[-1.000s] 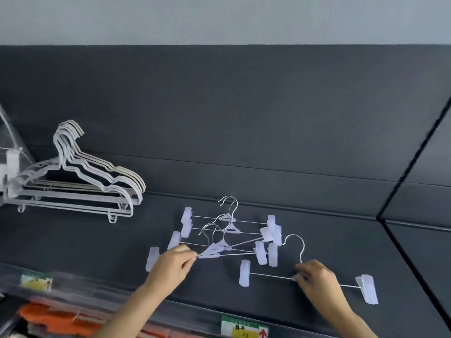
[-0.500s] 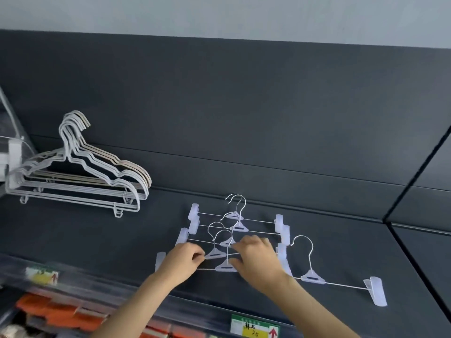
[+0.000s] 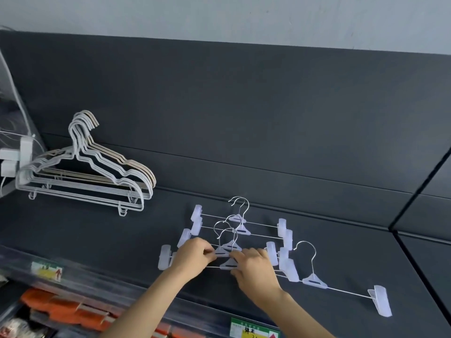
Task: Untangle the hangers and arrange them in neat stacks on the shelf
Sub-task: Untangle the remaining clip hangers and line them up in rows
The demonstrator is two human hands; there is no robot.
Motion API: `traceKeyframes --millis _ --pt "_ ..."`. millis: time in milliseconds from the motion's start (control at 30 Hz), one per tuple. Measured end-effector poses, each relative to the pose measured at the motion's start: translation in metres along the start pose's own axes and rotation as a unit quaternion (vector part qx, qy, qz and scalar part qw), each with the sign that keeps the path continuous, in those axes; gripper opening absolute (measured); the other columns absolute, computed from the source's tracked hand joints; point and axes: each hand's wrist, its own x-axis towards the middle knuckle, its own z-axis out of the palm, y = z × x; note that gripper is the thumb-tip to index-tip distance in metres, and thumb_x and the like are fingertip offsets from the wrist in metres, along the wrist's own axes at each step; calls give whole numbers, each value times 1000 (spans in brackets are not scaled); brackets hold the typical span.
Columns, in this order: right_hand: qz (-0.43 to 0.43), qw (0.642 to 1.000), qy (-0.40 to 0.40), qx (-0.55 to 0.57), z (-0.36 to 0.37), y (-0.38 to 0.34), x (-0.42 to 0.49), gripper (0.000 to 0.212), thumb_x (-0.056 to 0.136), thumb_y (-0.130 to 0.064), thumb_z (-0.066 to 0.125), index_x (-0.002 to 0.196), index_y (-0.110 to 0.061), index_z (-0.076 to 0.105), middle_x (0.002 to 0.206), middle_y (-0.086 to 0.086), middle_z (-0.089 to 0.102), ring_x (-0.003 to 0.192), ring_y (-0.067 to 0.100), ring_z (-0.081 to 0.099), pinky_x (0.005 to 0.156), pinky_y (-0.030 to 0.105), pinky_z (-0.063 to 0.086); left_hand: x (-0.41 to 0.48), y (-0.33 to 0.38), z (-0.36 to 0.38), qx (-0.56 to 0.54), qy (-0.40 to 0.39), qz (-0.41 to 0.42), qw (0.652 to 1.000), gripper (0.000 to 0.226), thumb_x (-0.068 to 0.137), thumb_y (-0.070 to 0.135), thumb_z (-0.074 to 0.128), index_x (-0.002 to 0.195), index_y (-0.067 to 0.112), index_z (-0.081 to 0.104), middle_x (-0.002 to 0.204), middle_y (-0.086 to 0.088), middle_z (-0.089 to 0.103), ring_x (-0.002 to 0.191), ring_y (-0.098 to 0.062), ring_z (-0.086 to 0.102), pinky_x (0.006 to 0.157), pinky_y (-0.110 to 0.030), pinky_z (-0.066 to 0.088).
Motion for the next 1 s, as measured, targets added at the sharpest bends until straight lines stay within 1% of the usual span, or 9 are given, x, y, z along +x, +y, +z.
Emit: traceKeyframes --millis 67,200,267,367,533,667,733,833,1000 --pt "-19 998 32 44 -4 5 -3 40 48 -26 86 84 -28 68 68 -9 66 63 11 64 60 23 52 0 3 -6 -39 29 9 999 13 84 21 63 86 13 73 77 2 69 79 -18 64 69 -31 48" --pt "-28 992 32 120 -16 11 -7 31 83 -11 58 112 -21 61 101 8 62 95 27 58 80 32 47 0 15 -28 -45 105 19 993 8 80 13 66 75 17 71 66 13 59 70 -13 59 61 -18 42" --pt "-28 991 41 126 -19 17 -6 31 84 -10 55 113 -21 61 101 9 61 97 28 57 80 31 46 3 15 -43 -33 137 13 990 20 79 11 64 63 24 63 65 7 61 68 -18 60 62 -26 44" --pt "-4 990 29 141 -25 27 3 33 86 -7 51 115 -18 60 106 9 60 101 26 55 81 28 45 5 6 -67 -39 184 -8 982 17 79 7 62 66 17 66 69 -4 68 71 -26 63 67 -37 49" --pt "-30 989 -1 143 -25 18 23 33 85 -2 47 109 -18 62 101 11 58 100 27 53 80 31 44 -3 -11 -85 -38 209 -43 976 22 81 5 60 64 19 63 71 -6 68 72 -27 63 70 -36 49" --pt "-112 974 1 198 -22 -11 26 32 85 -1 49 104 -20 66 96 9 60 93 21 53 81 19 40 -9 -21 -88 -35 187 -64 980 23 81 4 61 64 20 62 74 -9 70 77 -30 64 72 -36 50" --pt "-128 970 3 208 -23 -16 27 32 85 -1 50 103 -21 67 94 7 61 91 18 53 79 12 35 -12 -20 -88 -55 160 -54 984 17 81 4 62 71 16 69 69 -2 68 72 -24 63 67 -27 48" --pt "-135 972 4 191 -22 -12 26 32 86 -2 50 102 -23 67 94 6 61 91 19 54 80 18 40 -15 -19 -94 -81 126 -48 988 9 80 4 65 84 7 73 65 13 60 59 -2 54 56 -11 40" --pt "-106 983 56 141 -23 -1 26 32 80 1 49 98 -19 65 88 9 61 84 29 58 69 29 49 -18 -23 -106 -42 56 -51 996 9 78 7 67 82 11 74 65 13 62 53 -1 52 56 -14 42"
